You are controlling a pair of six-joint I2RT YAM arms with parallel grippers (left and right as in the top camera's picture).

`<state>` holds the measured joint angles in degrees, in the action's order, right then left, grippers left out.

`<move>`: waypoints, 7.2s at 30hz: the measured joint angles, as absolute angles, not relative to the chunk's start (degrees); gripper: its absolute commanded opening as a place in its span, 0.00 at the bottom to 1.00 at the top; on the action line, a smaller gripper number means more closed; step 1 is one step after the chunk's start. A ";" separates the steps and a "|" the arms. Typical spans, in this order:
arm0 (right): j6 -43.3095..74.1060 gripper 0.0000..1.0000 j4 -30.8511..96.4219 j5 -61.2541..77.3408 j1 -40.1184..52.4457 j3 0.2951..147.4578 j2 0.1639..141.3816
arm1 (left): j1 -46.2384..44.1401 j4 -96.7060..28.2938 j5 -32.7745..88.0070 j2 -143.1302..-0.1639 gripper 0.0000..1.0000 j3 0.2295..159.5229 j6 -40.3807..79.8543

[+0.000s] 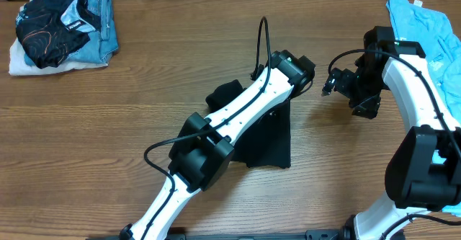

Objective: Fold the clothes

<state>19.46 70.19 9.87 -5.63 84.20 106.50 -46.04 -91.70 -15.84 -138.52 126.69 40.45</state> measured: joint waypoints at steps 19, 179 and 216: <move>19.22 1.00 71.05 10.11 -11.20 84.20 106.50 | -24.12 -96.44 -17.54 -137.45 0.04 126.74 37.52; 2.87 0.53 35.18 -5.28 49.50 86.96 112.27 | 4.25 -89.10 -7.73 -128.29 1.00 117.43 34.54; 24.01 0.04 73.87 -17.78 41.50 97.73 113.54 | 4.25 -89.14 -8.40 -128.29 1.00 117.40 34.54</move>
<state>24.01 73.87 -17.78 41.50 97.73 113.54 4.25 -89.14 -8.40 -128.29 117.40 34.54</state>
